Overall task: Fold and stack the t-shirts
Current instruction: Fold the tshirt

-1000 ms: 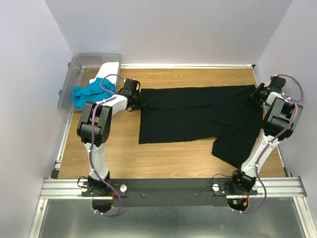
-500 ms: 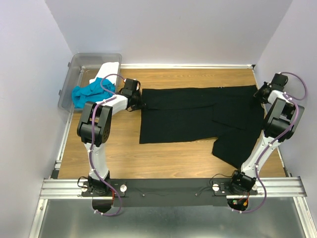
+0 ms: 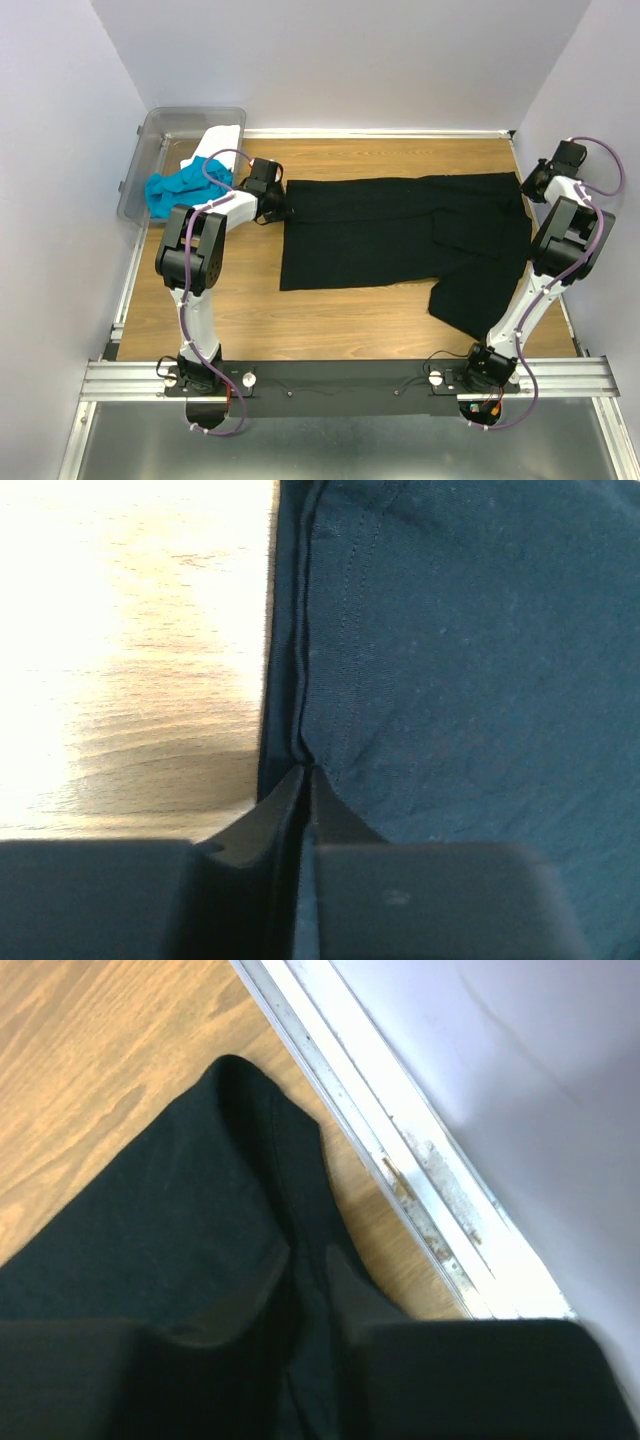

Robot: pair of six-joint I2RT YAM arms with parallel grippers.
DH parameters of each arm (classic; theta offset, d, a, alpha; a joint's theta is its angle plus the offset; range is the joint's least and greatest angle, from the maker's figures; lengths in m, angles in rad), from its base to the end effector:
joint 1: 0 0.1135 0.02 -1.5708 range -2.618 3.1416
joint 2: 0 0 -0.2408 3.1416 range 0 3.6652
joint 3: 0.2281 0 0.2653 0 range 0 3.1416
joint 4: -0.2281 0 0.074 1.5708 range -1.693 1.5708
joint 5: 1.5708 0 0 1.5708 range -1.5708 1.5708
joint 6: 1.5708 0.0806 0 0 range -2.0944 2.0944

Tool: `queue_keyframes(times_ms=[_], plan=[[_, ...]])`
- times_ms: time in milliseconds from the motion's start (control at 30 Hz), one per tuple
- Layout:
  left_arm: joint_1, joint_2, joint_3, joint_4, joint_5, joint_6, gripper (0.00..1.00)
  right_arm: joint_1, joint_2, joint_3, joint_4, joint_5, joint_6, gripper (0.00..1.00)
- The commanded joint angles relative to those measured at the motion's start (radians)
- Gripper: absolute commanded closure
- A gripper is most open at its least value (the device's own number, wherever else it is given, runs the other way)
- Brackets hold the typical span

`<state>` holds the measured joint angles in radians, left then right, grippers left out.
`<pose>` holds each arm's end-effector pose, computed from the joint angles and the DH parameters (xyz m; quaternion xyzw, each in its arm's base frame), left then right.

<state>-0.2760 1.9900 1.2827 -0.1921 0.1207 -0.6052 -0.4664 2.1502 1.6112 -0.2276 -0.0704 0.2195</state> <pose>0.4296 -0.1318 0.0905 -0.1348 0.9330 -0.1918 0.2731 0.4631 -0.2268 0.1267 0.2963 0.8707 -0.0160 0.3921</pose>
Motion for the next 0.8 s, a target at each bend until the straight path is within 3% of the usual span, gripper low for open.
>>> queue_keyframes(times_ms=[0, 133, 200, 367, 533, 633, 767], plan=[[0.006, 0.004, -0.003, -0.101, -0.059, 0.027, 0.78, -0.005, -0.006, 0.026, -0.012, -0.005, 0.007, 0.64], [0.006, -0.042, 0.029, -0.121, -0.075, 0.021, 0.48, 0.008, -0.045, 0.019, -0.016, -0.034, 0.018, 0.52], [0.006, -0.057, 0.062, -0.132, -0.093, 0.021, 0.43, 0.014, -0.052, 0.024, -0.016, -0.064, 0.017, 0.51], [0.004, -0.080, 0.147, -0.156, -0.168, 0.036, 0.43, 0.032, -0.053, 0.042, -0.016, -0.156, 0.020, 0.51], [0.001, -0.020, 0.219, -0.162, -0.151, 0.048, 0.43, 0.063, -0.036, 0.055, -0.015, -0.226, 0.038, 0.51], [-0.011, 0.023, 0.265, -0.136, -0.132, 0.067, 0.47, 0.072, -0.009, 0.072, -0.013, -0.247, 0.061, 0.51], [-0.023, 0.110, 0.328, -0.109, -0.125, 0.074, 0.60, 0.075, 0.040, 0.104, -0.006, -0.258, 0.080, 0.52]])
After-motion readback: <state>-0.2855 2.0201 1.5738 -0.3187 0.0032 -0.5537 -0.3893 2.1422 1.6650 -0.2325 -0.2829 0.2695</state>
